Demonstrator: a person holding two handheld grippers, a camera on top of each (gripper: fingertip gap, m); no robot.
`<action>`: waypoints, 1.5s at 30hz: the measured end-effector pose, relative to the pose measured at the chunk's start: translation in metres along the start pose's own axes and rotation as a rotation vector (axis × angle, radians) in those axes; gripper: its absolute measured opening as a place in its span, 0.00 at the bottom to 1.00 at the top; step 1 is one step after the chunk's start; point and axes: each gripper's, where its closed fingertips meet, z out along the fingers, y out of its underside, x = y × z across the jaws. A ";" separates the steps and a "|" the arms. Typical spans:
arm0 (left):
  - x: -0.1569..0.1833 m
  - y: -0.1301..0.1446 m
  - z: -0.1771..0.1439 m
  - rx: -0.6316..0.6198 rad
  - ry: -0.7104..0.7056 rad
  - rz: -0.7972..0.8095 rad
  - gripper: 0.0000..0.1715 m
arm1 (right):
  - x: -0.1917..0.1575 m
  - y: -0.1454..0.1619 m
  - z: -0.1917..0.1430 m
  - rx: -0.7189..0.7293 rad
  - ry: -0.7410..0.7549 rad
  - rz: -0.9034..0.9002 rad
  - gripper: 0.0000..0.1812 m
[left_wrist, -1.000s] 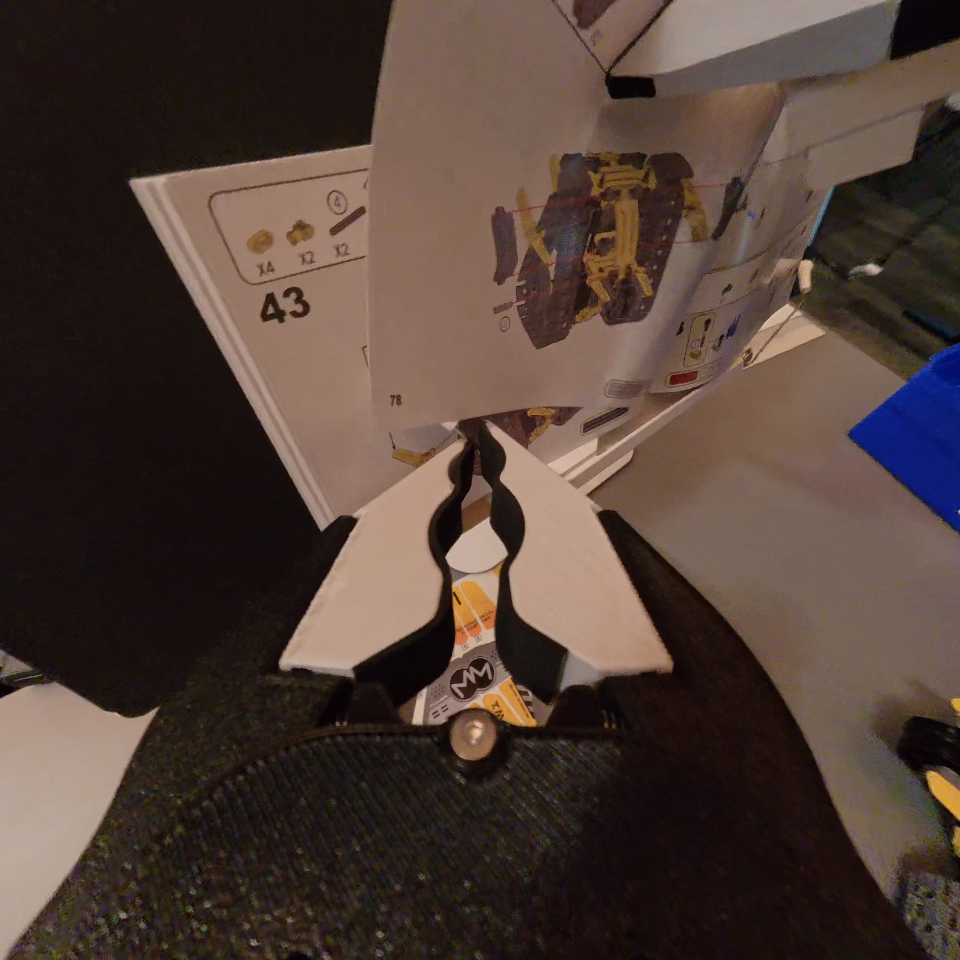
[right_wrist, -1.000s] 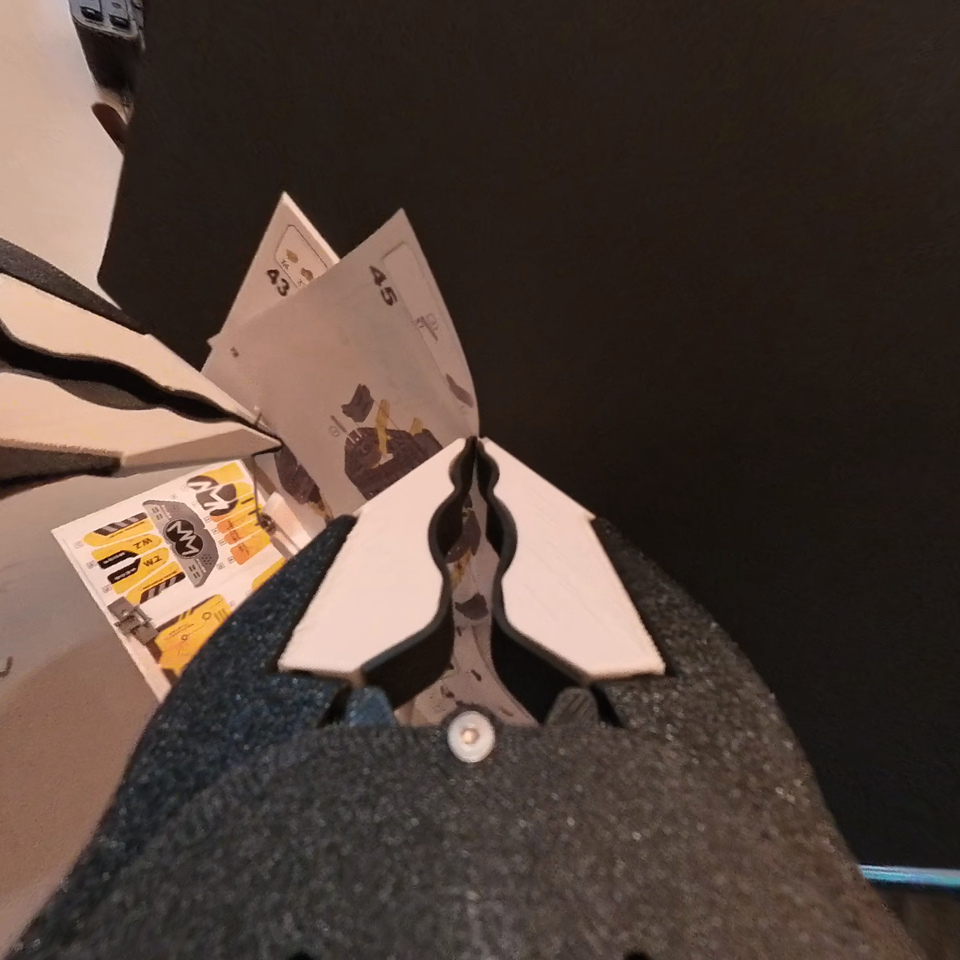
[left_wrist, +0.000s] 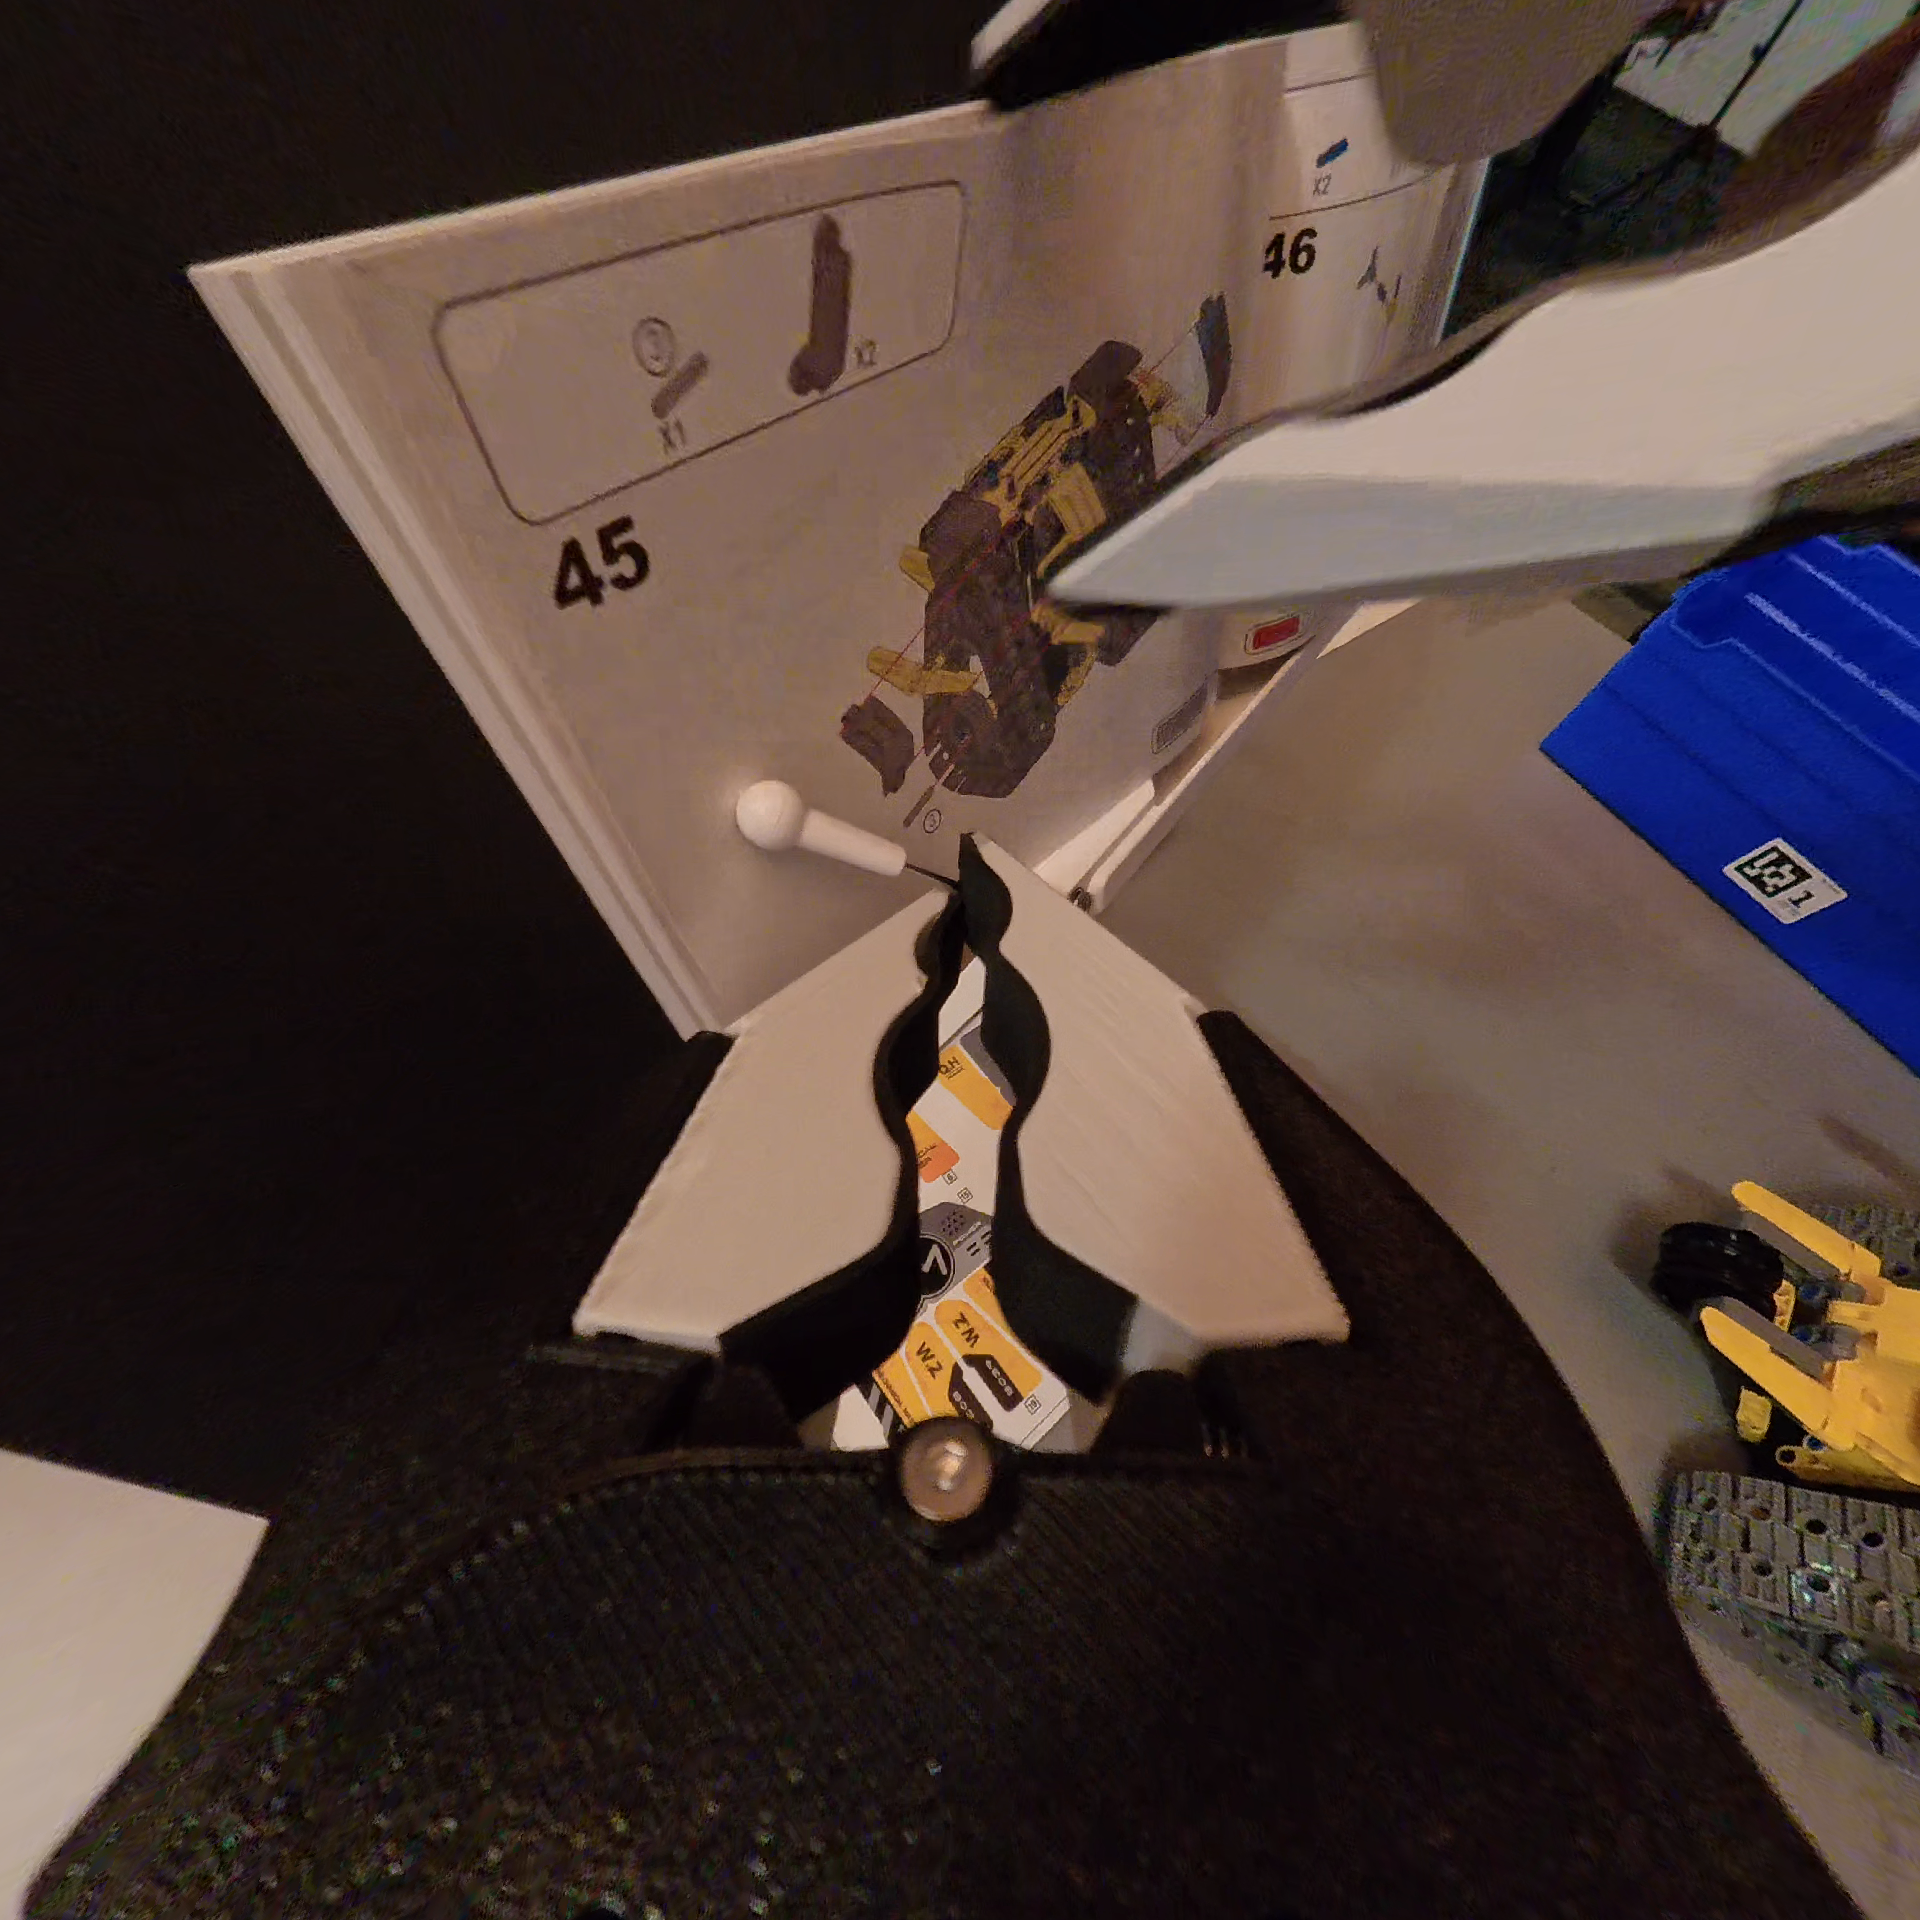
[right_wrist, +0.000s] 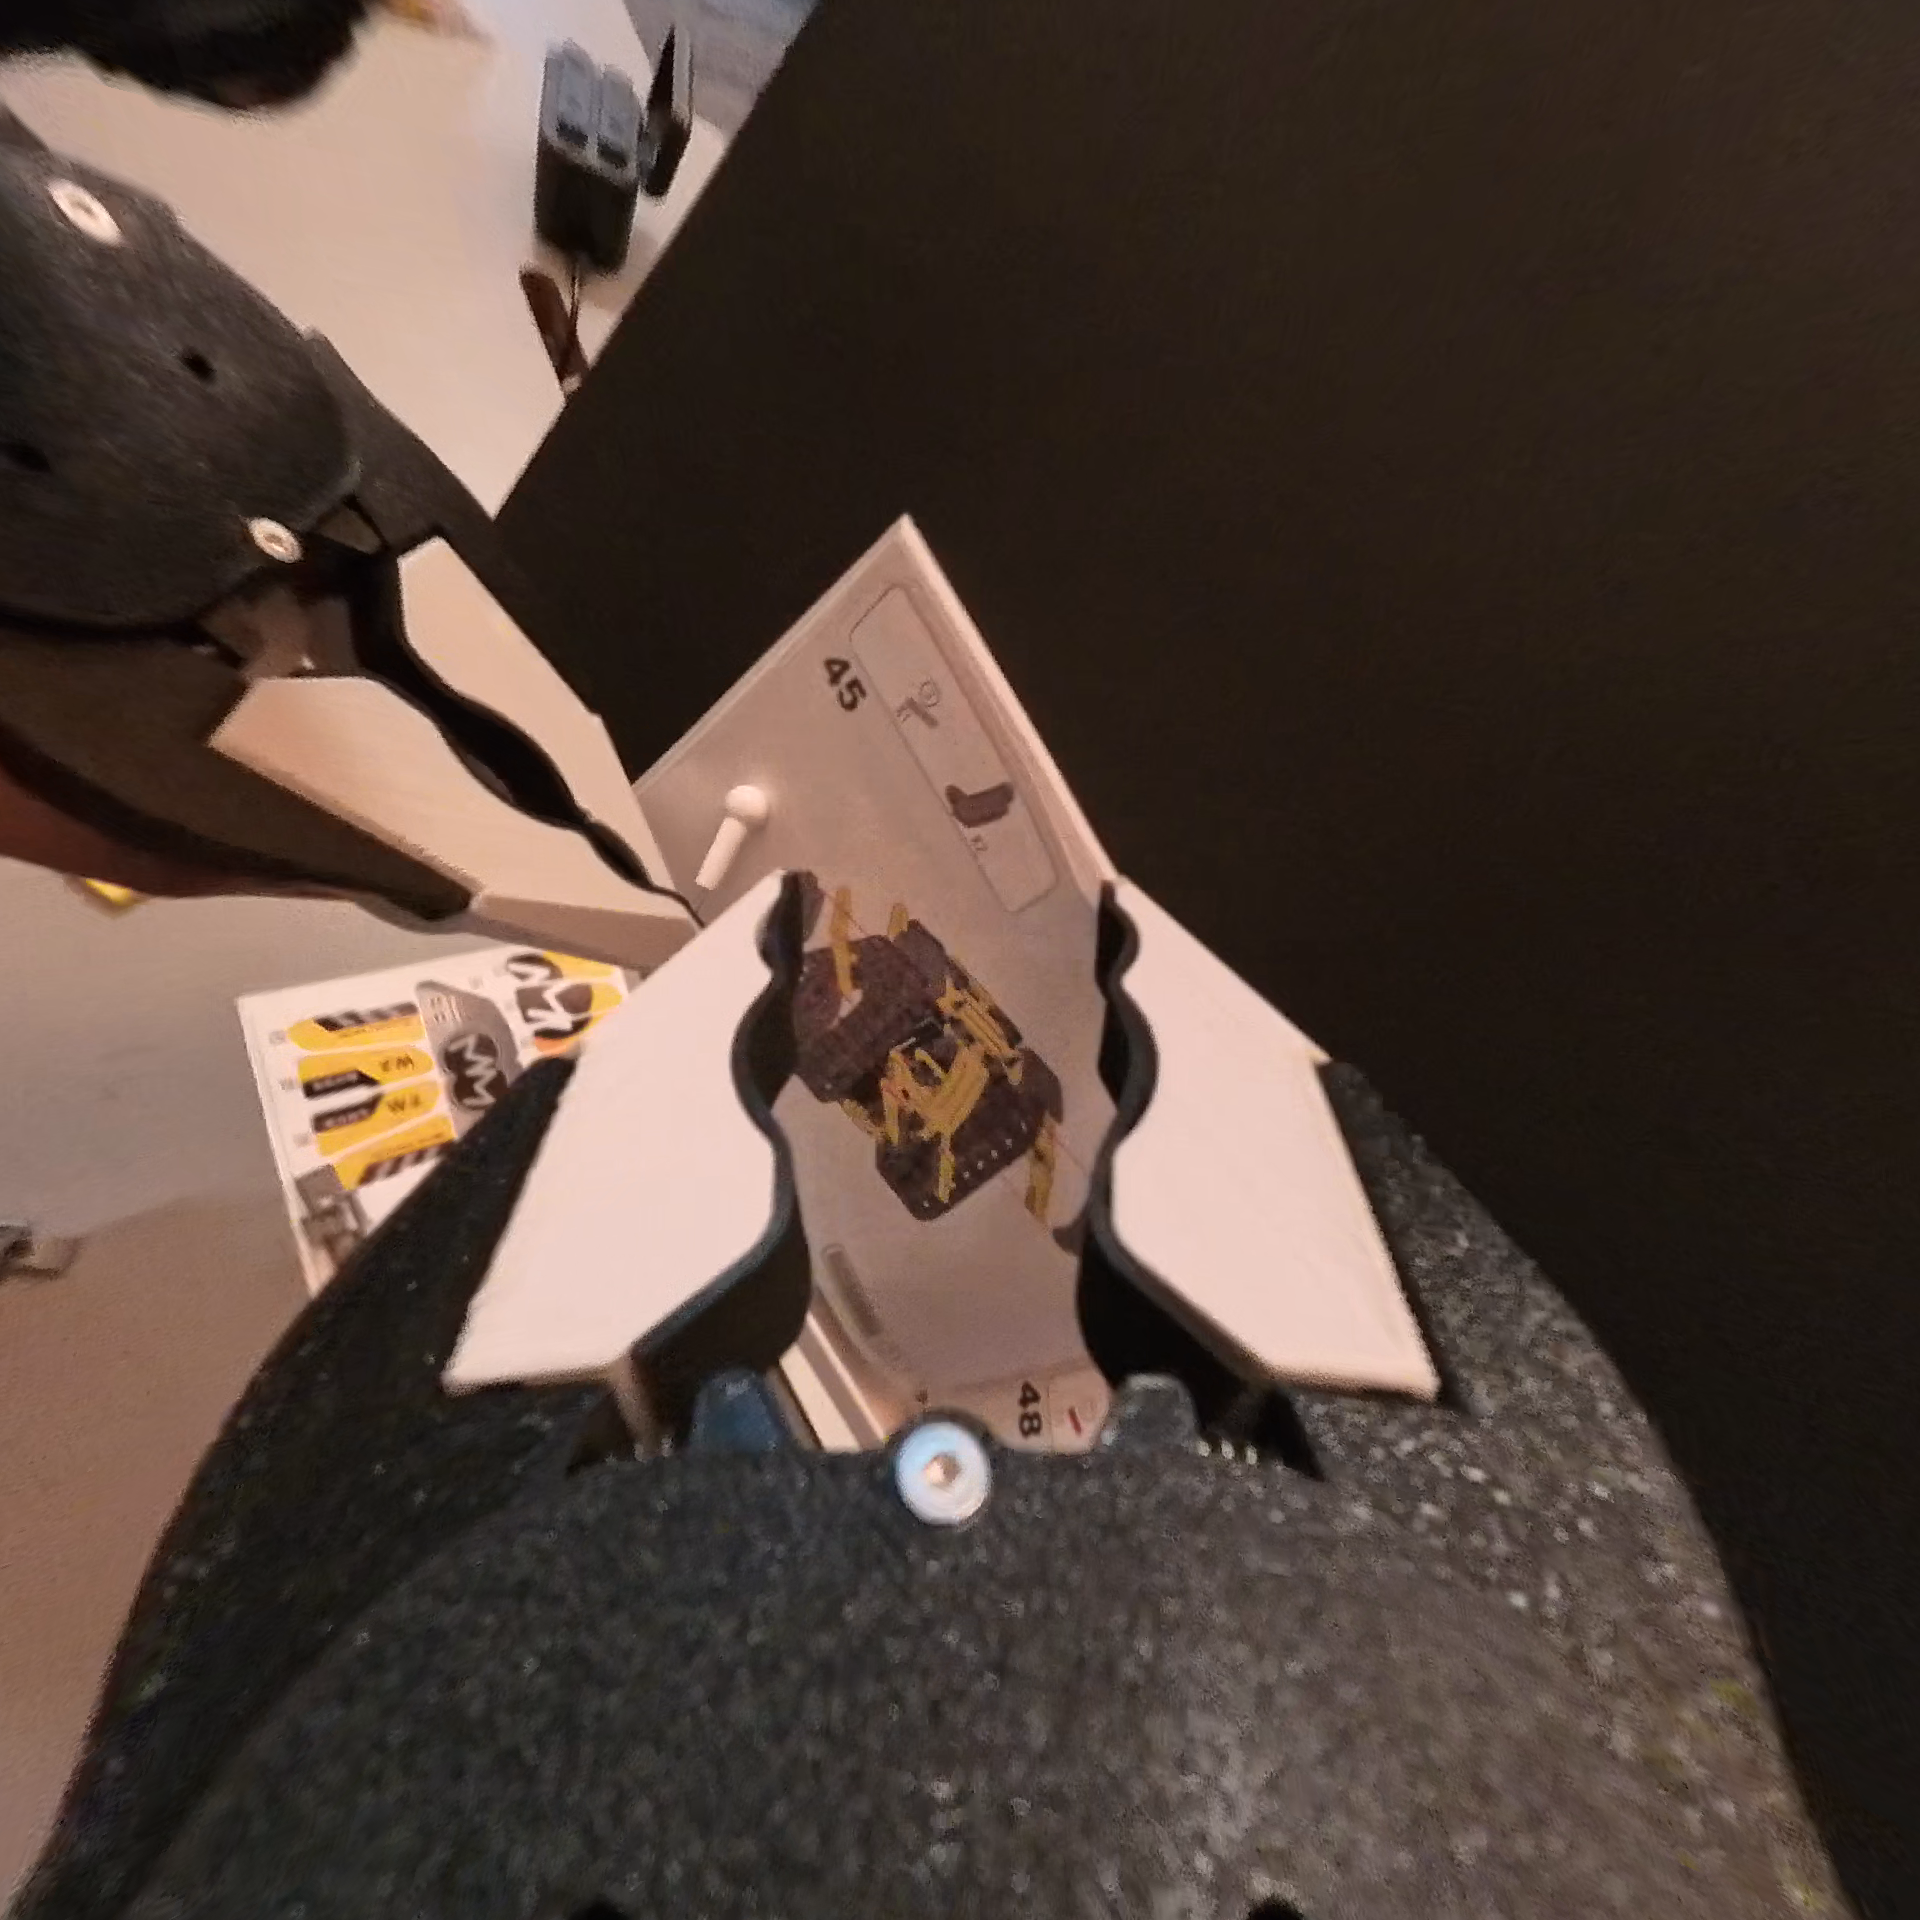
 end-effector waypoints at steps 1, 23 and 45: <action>0.000 0.000 0.000 0.003 0.003 -0.001 0.00 | 0.002 -0.003 -0.010 0.038 0.015 0.024 0.31; 0.035 -0.037 -0.078 0.205 -0.086 -0.056 0.32 | -0.043 0.117 -0.299 0.629 0.481 0.571 0.00; 0.108 0.134 -0.076 0.158 -0.040 0.098 0.11 | -0.096 0.250 -0.198 0.198 0.454 0.519 0.03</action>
